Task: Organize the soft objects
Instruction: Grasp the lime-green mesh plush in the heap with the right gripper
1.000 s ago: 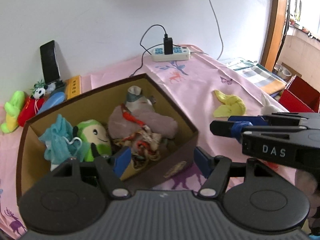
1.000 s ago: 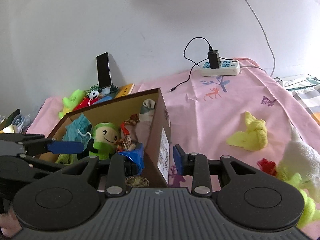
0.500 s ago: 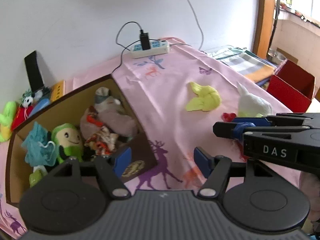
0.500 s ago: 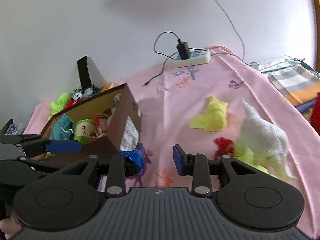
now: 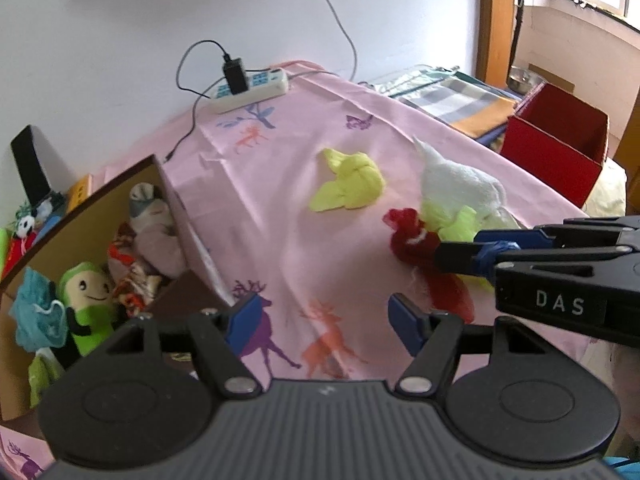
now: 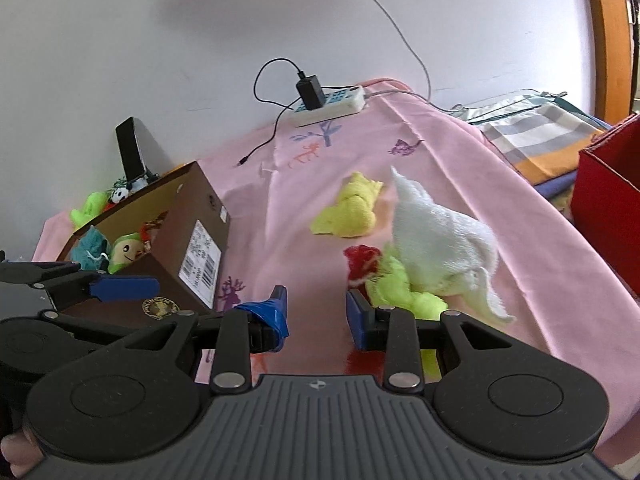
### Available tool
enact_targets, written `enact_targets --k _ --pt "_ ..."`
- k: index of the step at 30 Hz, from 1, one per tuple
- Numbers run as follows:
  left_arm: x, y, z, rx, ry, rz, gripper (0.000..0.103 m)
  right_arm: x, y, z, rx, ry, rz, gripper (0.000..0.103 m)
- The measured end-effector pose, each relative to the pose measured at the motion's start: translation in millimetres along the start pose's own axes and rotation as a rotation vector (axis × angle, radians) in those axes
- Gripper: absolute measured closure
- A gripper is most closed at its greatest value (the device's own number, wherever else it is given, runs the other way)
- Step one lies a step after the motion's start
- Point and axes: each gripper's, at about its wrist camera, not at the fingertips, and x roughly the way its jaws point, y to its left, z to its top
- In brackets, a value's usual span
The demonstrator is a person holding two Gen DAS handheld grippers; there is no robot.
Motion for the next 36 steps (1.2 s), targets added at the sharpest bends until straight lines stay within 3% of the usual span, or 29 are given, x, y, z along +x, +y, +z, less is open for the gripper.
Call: enact_targets --k 20,23,32,34,36 --pt "35 -32 -17 -0.027 0.063 -0.252 0.032 2 -53 -5 0.018 0.048 -0.139 0.087" --pt "35 -43 -17 0.007 0.053 -0.291 0.032 11 -61 -4 0.045 0.086 -0.115 0.087" --pt "32 -64 -17 0.098 0.008 -0.392 0.032 23 -76 4 0.046 0.076 -0.069 0.081" --pt "30 -69 -18 0.117 -0.006 -0.420 0.032 25 -82 8 0.087 0.101 -0.043 0.080" --pt "30 -73 -18 0.136 -0.013 -0.450 0.032 30 -89 12 0.150 0.182 0.024 0.080"
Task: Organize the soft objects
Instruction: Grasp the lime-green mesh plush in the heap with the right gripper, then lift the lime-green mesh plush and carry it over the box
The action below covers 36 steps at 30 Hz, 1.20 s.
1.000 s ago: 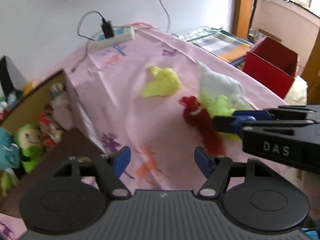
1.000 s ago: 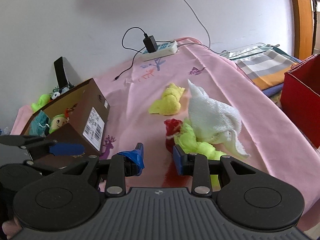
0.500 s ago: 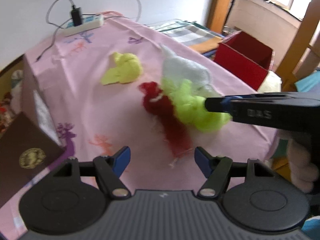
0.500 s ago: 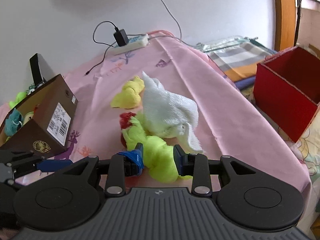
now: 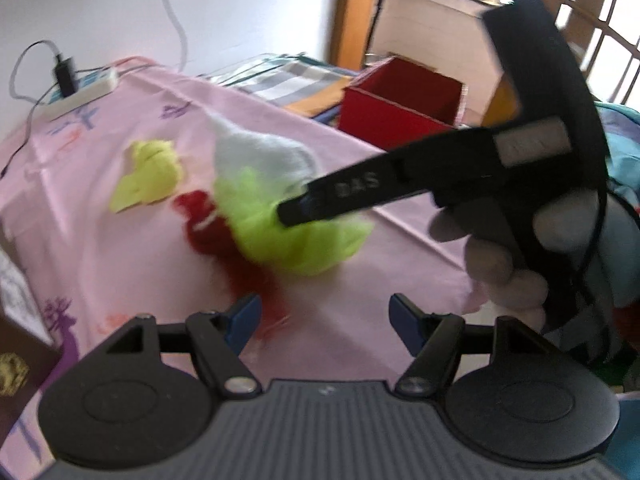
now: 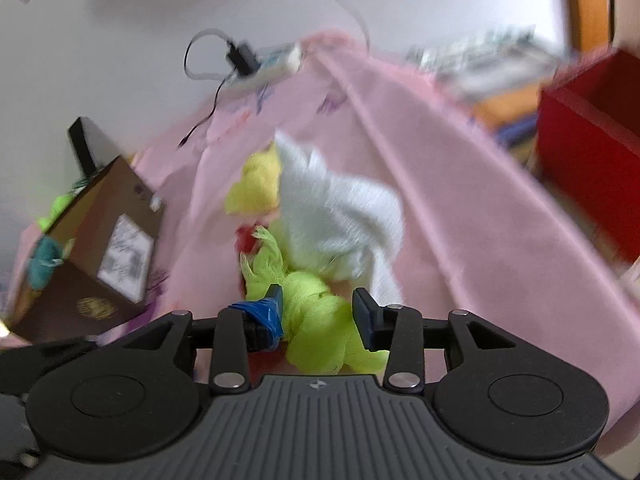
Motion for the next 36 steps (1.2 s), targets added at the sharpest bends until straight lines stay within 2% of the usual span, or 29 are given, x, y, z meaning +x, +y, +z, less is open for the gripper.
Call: enact_targets --k 3,6,10,16,21,25,30,33,34,36 --pt "8 -4 0 0.023 0.018 -0.045 0.032 6 -9 2 0.105 0.127 0.117 0.080" --pt "20 -2 -1 0.019 0.061 -0.055 0.032 10 -9 -4 0.145 0.197 0.179 0.080" --pt "23 2 -3 0.001 0.069 -0.049 0.032 10 -5 -10 0.110 0.187 0.152 0.079" --pt "19 3 -6 0.036 0.055 0.024 0.032 12 -1 -5 0.076 0.153 0.135 0.079" --pt "22 16 -4 -0.007 0.056 0.038 0.031 19 10 -5 0.016 0.146 0.127 0.078" --pt "33 26 -1 -0.031 0.053 0.075 0.031 27 13 -4 0.025 0.153 0.123 0.077" --pt "31 31 0 -0.049 0.024 0.077 0.032 31 9 -3 0.104 0.158 0.145 0.079" --pt "26 31 -3 -0.045 0.018 0.070 0.035 27 12 -8 0.092 0.158 0.152 0.080" --pt "23 31 -5 -0.045 0.018 0.064 0.040 26 14 -10 0.086 0.159 0.154 0.080" --pt "18 32 -7 -0.045 0.017 0.051 0.040 23 17 -15 0.086 0.160 0.163 0.081"
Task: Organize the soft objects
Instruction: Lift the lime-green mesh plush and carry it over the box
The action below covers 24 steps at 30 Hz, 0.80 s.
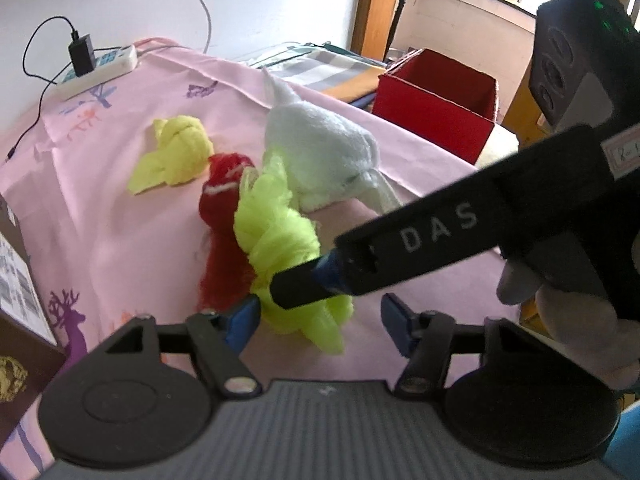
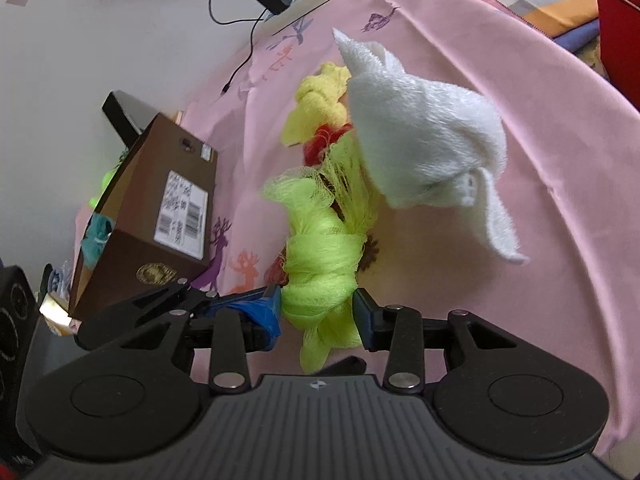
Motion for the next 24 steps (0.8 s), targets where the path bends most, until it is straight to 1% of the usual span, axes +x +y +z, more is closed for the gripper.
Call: enact_targets --k 5,9,12,17,24 --pt "-18 1 -7 0.011 -0.017 -0.016 0.040 -7 11 -11 -0.001 -0.019 0.030 0.081" --pt "-37 7 -8 0.009 -0.061 -0.016 0.040 -13 24 -16 -0.014 -0.037 0.064 0.082" --pt "-53 14 -8 -0.002 -0.103 -0.006 0.039 -16 39 -20 -0.055 -0.055 0.085 0.082" --pt "-72 23 -12 -0.012 -0.145 0.032 0.040 -12 62 -17 -0.126 -0.086 0.090 0.082" --pt "-108 53 -15 -0.066 -0.226 0.100 0.040 -3 105 -3 -0.216 -0.111 0.140 0.082"
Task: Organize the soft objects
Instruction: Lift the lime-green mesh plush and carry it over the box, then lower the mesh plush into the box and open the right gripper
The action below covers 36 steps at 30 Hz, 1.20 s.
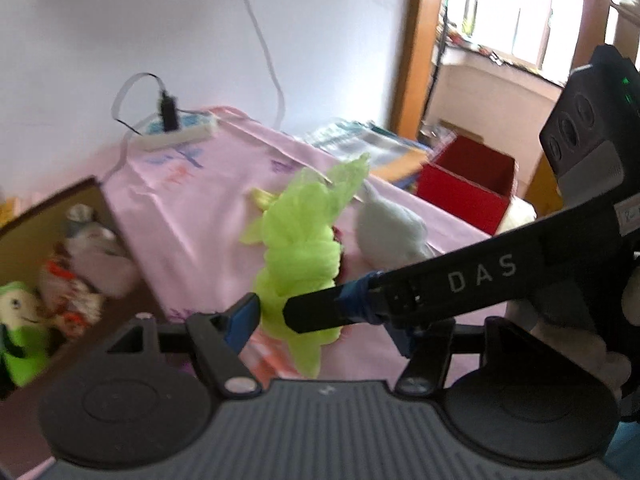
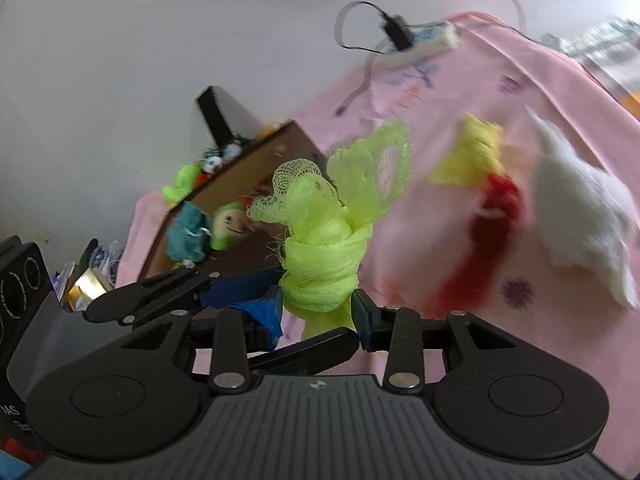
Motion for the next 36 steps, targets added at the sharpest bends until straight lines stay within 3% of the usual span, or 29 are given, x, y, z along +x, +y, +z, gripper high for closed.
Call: enact_targets --k 8,14,23,27,36 --pt "-36 46 9 -0.086 -0.101 0.092 0.039 30 47 29 -0.128 -0.022 0.055 0.082" --pt "-46 79 11 -0.150 -0.121 0.132 0.040 56 70 40 -0.217 -0.008 0.051 0.082" --pt "-35 114 13 -0.219 -0.078 0.151 0.040 95 90 48 -0.260 0.007 -0.019 0.079" --pt "-25 122 9 -0.219 -0.044 0.146 0.035 108 89 46 -0.254 0.008 -0.083 0.079" --pt "-4 138 2 -0.257 0.015 0.128 0.022 116 80 46 -0.187 0.027 -0.093 0.081"
